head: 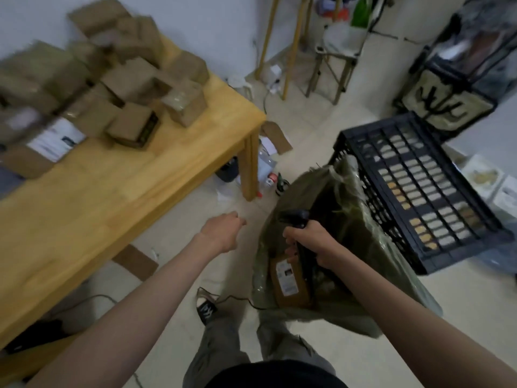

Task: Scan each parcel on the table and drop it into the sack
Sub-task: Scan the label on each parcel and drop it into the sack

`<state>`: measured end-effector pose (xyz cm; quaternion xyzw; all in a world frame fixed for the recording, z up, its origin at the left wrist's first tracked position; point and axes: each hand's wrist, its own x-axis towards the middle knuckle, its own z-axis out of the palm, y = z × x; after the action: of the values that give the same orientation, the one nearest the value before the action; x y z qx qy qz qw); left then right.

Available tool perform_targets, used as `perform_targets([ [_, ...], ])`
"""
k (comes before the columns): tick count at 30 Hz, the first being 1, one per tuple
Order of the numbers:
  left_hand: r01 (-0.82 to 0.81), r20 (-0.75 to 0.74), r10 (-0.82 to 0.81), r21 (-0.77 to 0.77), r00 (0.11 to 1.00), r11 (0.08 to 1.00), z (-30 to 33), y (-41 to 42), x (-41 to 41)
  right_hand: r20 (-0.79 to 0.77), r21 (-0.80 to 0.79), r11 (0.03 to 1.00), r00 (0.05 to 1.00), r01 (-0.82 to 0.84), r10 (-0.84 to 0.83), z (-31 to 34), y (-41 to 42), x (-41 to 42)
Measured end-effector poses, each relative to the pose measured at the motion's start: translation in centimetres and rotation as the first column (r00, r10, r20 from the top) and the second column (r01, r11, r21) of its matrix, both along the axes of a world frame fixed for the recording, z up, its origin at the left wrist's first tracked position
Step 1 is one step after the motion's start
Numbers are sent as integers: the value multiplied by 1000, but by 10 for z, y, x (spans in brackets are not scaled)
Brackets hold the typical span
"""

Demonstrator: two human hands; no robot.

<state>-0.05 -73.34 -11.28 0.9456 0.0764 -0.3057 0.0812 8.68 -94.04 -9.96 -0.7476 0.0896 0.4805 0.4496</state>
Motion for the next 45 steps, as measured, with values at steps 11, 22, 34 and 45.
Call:
perform_targets([
  [11, -306, 141, 294, 74, 945, 949, 78, 164, -101, 92, 156, 945, 957, -286, 274, 58, 185, -33],
  [22, -423, 196, 403, 69, 894, 904, 103, 274, -155, 164, 163, 913, 922, -375, 350, 84, 310, -63],
  [34, -480, 254, 458, 28, 852, 877, 109, 337, -127, 254, 101, 923, 907, -371, 337, 91, 380, -31],
  [45, -544, 192, 554, -106, 810, 832, 69, 409, -28, 173, 110, 938, 936, -328, 307, 44, 450, 55],
])
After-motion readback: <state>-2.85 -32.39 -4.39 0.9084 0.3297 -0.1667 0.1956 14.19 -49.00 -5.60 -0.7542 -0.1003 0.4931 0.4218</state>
